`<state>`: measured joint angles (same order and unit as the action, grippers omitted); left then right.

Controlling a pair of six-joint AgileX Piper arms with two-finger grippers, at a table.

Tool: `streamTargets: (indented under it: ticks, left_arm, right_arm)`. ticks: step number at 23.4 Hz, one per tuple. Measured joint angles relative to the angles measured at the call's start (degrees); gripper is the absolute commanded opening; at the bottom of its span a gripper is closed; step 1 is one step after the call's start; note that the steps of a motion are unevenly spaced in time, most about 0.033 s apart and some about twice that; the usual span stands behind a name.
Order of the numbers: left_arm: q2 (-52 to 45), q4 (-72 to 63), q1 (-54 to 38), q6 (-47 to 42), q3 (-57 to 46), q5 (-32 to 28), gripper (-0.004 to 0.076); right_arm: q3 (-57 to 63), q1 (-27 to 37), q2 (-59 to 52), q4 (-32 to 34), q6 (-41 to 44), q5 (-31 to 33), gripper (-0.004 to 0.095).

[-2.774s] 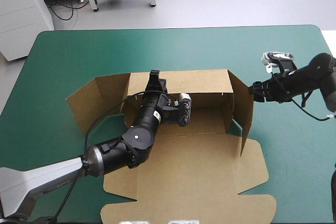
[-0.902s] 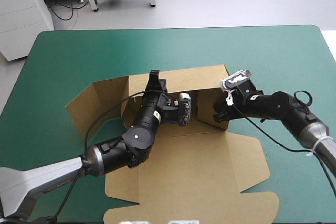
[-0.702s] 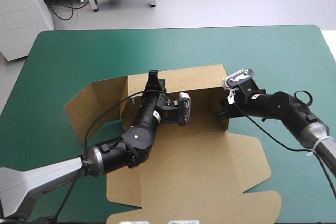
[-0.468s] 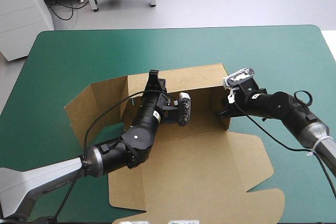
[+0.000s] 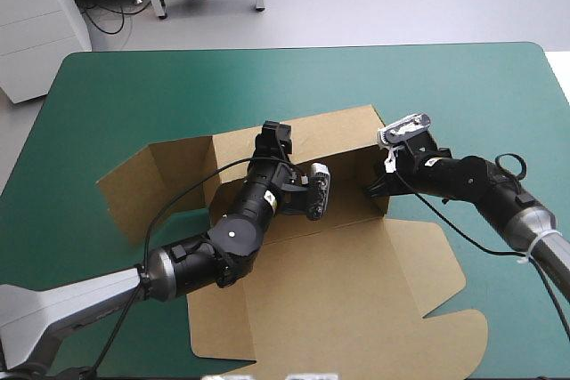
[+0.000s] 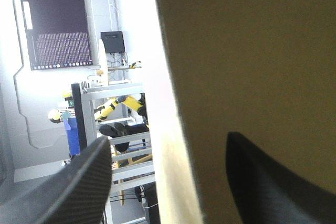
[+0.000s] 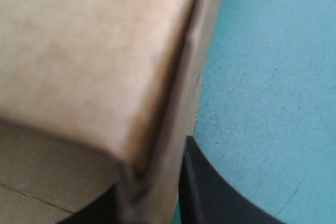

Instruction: Fold the box

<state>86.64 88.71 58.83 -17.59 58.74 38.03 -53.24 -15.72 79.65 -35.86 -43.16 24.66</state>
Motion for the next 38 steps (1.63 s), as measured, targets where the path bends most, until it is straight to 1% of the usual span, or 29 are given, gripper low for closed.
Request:
streamTargets:
  ticks: [5, 7, 13, 18, 20, 23, 24, 26, 28, 29, 31, 33, 35, 38]
  left_arm:
    - [0.0, 1.2, 0.2, 0.0, 0.0, -0.5, 0.0505]
    - [0.0, 1.9, 1.0, 0.0, 0.0, 0.2, 0.0502]
    - [0.1, 3.8, 6.0, -1.1, 0.0, 4.6, 0.0502]
    - [0.1, 4.0, 13.7, -1.3, -0.1, 9.9, 0.0496]
    - [0.1, 3.8, 15.4, -1.4, -0.1, 11.2, 0.04]
    - [0.1, 0.7, 17.1, -1.5, -0.1, 13.1, -0.003]
    - [0.1, -1.2, 17.3, -0.8, -0.1, 13.4, -0.0001]
    - [0.1, -6.3, 17.5, 5.6, -0.1, 13.7, -0.0006]
    - [0.1, -15.2, 17.5, 15.6, 0.9, 13.8, -0.0006]
    - [0.1, -22.1, 17.0, 22.3, 2.6, 13.9, -0.0006]
    - [0.1, -31.1, 15.7, 31.3, 5.5, 14.3, -0.0006]
    - [0.1, -48.3, 11.4, 44.8, 12.5, 16.1, -0.0006]
    - [0.1, -59.1, 7.9, 51.8, 17.6, 17.8, -0.0006]
    - [0.3, -78.6, -3.8, 64.1, 28.8, 23.5, -0.0006]
  right_arm:
    - [0.0, -0.1, 0.0, -0.1, 0.4, -3.3, -0.0008]
    - [0.0, -0.2, 0.0, -0.3, 1.0, -4.7, -0.0008]
    - [-0.1, -0.2, 0.2, -1.3, 3.9, -8.3, -0.0008]
    - [-4.3, -0.2, 4.9, -1.3, 4.4, -9.6, -0.0008]
    - [-6.3, -0.2, 6.6, -1.3, 4.3, -9.6, -0.0008]
    - [-8.3, -0.2, 8.2, -0.6, 4.4, -8.5, -0.0008]
    - [-8.3, -0.2, 8.3, -0.4, 4.4, -8.2, -0.0008]
    - [-8.5, -0.2, 8.6, 0.5, 4.7, -7.4, -0.0008]
    - [-8.5, -0.2, 8.6, 1.1, 4.8, -6.7, -0.0008]
    - [-8.6, -0.2, 8.6, 1.2, 4.8, -6.5, -0.0008]
    - [-8.6, -0.2, 8.6, 1.2, 4.9, -6.1, -0.0008]
    - [-8.6, -0.2, 8.6, 1.3, 5.1, -5.4, -0.0008]
    - [-8.6, -0.2, 8.6, 1.3, 5.1, -5.0, -0.0008]
    - [-8.6, -0.2, 8.6, 1.5, 5.3, -4.4, -0.0008]
